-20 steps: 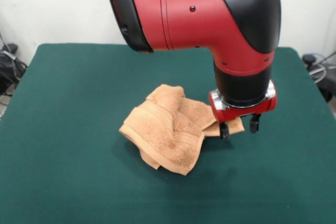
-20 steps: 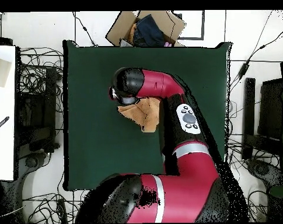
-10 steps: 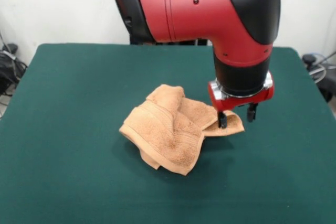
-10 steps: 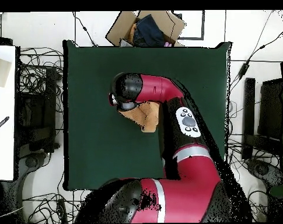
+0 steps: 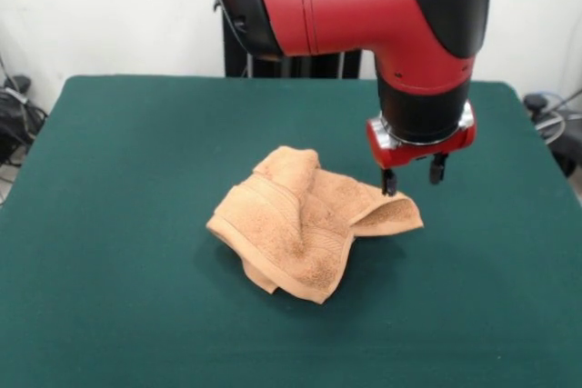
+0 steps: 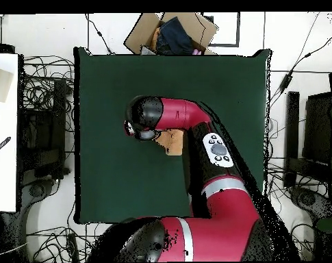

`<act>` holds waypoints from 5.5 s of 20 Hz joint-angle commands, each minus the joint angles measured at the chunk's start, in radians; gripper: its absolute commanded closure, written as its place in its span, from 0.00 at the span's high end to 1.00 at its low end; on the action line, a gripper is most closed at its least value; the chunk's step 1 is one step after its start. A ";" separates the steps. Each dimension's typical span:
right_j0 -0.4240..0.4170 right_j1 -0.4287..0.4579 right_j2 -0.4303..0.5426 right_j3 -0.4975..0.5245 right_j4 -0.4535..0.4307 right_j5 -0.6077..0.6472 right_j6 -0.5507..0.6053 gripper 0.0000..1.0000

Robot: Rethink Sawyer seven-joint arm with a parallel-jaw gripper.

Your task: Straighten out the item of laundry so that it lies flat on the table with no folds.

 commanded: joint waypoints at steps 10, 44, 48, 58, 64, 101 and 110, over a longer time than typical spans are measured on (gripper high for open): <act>-0.007 0.057 0.030 0.093 -0.082 -0.127 -0.006 1.00; 0.009 0.097 0.009 0.071 -0.102 -0.158 0.042 1.00; 0.008 0.097 0.007 0.079 -0.104 -0.167 0.045 1.00; 0.014 0.103 0.004 0.063 -0.104 -0.160 0.047 1.00; 0.017 0.107 0.002 0.060 -0.103 -0.158 0.050 1.00; 0.062 0.106 -0.049 0.128 -0.110 -0.321 0.121 1.00; 0.059 0.098 -0.037 0.045 -0.168 -0.365 0.038 1.00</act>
